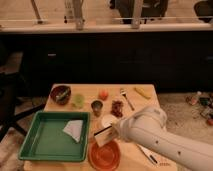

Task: Place eraser in red bowl

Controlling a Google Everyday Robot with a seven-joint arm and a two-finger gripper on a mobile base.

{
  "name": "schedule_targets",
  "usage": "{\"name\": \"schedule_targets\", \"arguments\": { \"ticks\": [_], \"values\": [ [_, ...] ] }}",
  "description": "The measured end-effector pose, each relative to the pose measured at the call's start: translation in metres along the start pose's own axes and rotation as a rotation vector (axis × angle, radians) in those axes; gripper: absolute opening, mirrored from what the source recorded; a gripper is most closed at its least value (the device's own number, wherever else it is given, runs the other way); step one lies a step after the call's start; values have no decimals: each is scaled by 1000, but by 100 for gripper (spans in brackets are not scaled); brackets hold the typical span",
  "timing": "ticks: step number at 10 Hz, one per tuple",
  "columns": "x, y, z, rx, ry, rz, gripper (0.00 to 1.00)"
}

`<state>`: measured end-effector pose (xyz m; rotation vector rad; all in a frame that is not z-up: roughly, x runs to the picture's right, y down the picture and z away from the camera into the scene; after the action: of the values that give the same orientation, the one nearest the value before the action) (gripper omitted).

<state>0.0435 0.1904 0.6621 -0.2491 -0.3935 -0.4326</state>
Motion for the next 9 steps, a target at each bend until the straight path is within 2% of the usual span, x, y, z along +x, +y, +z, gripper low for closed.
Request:
{"name": "schedule_targets", "arguments": {
  "ticks": [2, 5, 9],
  "values": [
    [-12, -9, 10, -9, -31, -32, 0],
    [-12, 0, 28, -32, -62, -26, 0],
    [-5, 20, 42, -68, -66, 10, 0]
  ]
}}
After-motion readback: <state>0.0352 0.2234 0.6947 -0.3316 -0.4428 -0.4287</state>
